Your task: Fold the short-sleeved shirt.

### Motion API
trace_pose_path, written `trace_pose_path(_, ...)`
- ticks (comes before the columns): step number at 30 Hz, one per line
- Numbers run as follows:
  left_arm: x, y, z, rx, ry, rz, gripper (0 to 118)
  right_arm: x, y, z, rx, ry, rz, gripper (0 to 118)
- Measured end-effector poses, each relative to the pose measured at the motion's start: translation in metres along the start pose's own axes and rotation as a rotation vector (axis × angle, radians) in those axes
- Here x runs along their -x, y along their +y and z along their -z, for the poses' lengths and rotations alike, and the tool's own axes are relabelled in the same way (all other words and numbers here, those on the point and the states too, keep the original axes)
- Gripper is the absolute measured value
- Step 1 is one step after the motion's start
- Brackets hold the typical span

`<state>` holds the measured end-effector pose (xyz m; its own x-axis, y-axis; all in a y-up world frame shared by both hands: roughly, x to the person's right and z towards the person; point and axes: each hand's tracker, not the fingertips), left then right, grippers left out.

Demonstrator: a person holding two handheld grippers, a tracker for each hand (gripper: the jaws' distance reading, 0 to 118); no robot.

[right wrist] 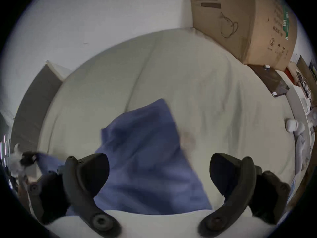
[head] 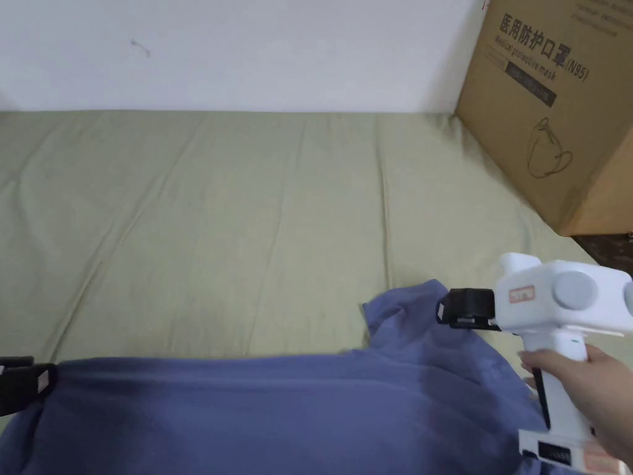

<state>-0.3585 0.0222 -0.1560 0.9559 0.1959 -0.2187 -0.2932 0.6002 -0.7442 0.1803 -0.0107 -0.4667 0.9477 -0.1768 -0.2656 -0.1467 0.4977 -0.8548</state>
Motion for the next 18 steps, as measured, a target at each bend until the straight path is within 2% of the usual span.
trace_pose_path(2,0.003,-0.002,-0.003,-0.002,-0.004,-0.018,2,-0.005,0.021,0.024,0.059,-0.041,0.053,115)
trace_pose_path(4,0.006,-0.005,-0.002,0.001,-0.014,-0.031,2,-0.017,0.012,0.058,0.108,-0.050,0.107,112)
trace_pose_path(6,0.007,-0.008,0.000,0.006,-0.016,-0.031,2,-0.019,0.009,0.074,0.180,-0.040,0.128,92)
trace_pose_path(7,0.008,-0.007,0.001,0.012,-0.013,-0.028,2,-0.014,0.006,0.073,0.186,-0.104,0.076,80)
trace_pose_path(8,0.008,-0.008,0.002,0.019,-0.008,-0.027,2,0.001,0.009,0.053,0.164,-0.169,-0.015,80)
trace_pose_path(9,0.009,-0.008,0.002,0.024,-0.006,-0.027,2,0.007,0.007,0.044,0.122,-0.173,-0.073,75)
trace_pose_path(10,0.009,-0.008,0.001,0.024,-0.006,-0.029,2,0.009,0.006,0.035,0.088,-0.139,-0.096,62)
trace_pose_path(11,0.012,-0.007,0.001,0.025,-0.012,-0.037,2,0.012,0.004,0.026,0.075,-0.078,-0.106,18)
trace_pose_path(12,0.013,-0.007,-0.001,0.021,-0.023,-0.052,2,0.012,0.007,0.015,0.081,-0.023,-0.094,0)
trace_pose_path(16,0.014,-0.005,-0.019,-0.031,-0.038,-0.090,2,0.011,0.003,-0.038,-0.036,-0.030,-0.078,0)
trace_pose_path(18,0.008,-0.002,-0.036,-0.078,-0.053,-0.087,2,0.004,0.000,-0.076,-0.133,-0.009,-0.038,0)
